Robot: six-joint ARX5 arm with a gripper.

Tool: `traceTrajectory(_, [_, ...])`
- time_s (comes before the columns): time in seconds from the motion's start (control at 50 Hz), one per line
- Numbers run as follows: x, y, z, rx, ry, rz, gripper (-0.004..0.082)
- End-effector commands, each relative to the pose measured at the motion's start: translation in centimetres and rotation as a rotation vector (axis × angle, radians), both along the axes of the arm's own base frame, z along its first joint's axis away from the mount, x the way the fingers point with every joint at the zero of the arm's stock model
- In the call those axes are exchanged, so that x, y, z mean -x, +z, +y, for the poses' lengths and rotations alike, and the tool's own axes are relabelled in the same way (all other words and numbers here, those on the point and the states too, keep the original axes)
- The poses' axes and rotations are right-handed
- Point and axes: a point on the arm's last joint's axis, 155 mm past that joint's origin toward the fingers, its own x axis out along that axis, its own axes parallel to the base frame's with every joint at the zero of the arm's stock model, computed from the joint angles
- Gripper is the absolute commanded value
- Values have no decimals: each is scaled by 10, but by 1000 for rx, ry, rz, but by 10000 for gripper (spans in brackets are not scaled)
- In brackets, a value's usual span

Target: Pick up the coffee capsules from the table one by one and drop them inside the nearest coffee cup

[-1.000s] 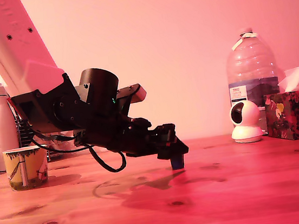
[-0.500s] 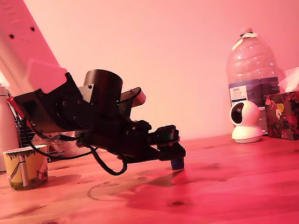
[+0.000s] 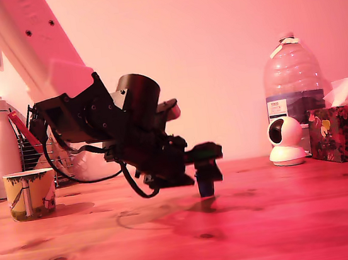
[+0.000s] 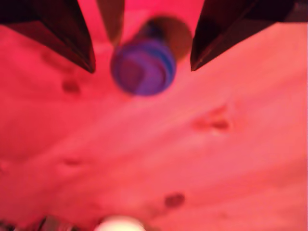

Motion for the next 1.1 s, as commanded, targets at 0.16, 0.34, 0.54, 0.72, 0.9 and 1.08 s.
traceTrajectory(0.16, [-3, -16, 2, -23, 29, 20, 527])
traceTrajectory(0.34, [-4, -16, 3, -24, 38, 21, 353])
traceTrajectory(0.54, [-4, -15, 3, -23, 35, 14, 270])
traceTrajectory(0.72, [-4, -15, 3, -36, 20, 2, 267])
traceTrajectory(0.9, [-5, -13, 2, -53, 0, -26, 267])
traceTrajectory(1.08, [-4, -12, 0, -69, -25, -48, 267])
